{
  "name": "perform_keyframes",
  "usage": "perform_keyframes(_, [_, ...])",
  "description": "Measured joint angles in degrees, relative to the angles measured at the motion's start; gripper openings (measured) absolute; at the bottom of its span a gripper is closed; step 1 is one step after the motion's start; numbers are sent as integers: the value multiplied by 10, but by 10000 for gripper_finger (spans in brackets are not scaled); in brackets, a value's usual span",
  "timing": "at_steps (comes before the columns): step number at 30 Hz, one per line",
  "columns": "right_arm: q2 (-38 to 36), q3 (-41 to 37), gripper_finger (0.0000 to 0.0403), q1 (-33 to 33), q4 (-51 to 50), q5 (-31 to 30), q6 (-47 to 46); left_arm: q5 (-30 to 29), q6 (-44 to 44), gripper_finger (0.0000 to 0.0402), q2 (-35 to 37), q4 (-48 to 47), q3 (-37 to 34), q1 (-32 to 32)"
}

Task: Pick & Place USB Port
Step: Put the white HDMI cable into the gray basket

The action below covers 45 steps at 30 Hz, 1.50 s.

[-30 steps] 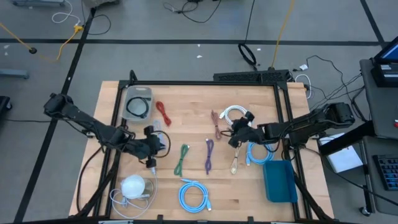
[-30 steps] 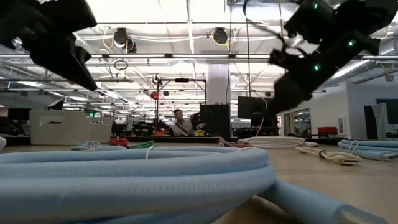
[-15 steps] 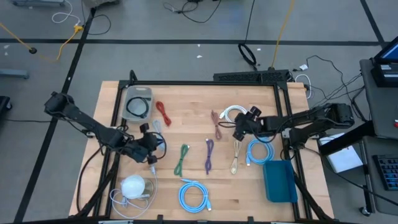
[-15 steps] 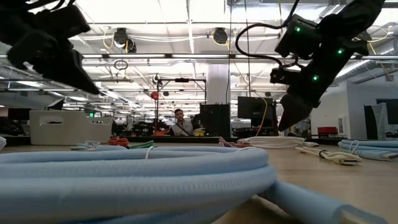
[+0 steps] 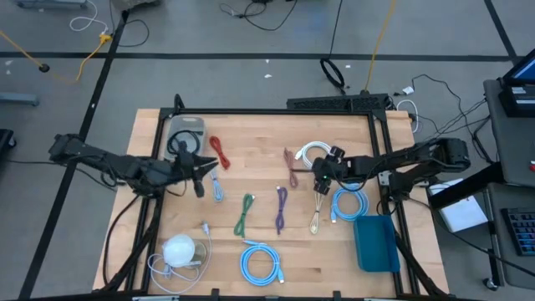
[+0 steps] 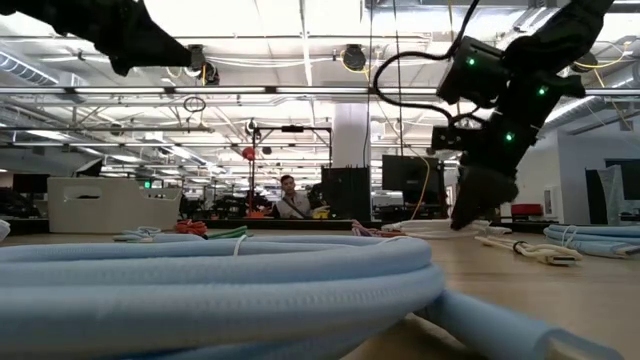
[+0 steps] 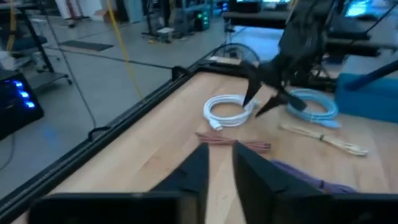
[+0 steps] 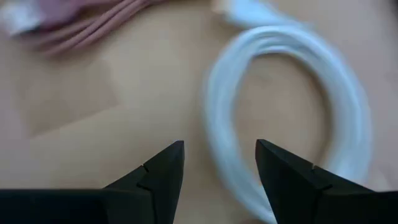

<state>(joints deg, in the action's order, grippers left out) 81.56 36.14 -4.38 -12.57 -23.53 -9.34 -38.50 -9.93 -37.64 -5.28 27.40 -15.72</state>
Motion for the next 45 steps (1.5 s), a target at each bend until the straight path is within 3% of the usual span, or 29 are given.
perform_keyframes(7, [71, 3, 200, -2, 41, 9, 43, 11, -7, 202, 12, -28, 0, 21])
perform_keyframes(12, [99, 2, 173, -21, 58, 54, 44, 11, -4, 245, 5, -20, 0, 21])
perform_keyframes(19, [99, 2, 20, -14, 36, 52, 23, 10, -13, 214, 6, -22, 0, 21])
perform_keyframes(25, [88, 24, 12, 19, -76, -37, 6, 5, -35, 165, 5, -21, 0, 24])
perform_keyframes(29, [92, 67, 12, 70, -194, -151, 10, -38, -85, 144, -5, -21, 0, 41])
perform_keyframes(32, [87, 125, 12, 122, -204, -261, 18, -41, -116, 144, -16, -16, 0, 73])
perform_keyframes(36, [95, 183, 12, 187, -150, -352, 117, 48, -114, 163, -32, 26, 0, 133])
perform_keyframes(39, [99, 222, 12, 224, -16, -391, 261, 137, -94, 181, -41, 76, 0, 179])
perform_keyframes(42, [117, 250, 12, 251, 38, -351, 389, 253, -90, 194, -43, 120, 0, 241])
perform_keyframes(45, [159, 299, 12, 257, 21, -319, 436, 430, -127, 203, -52, 149, 0, 319])
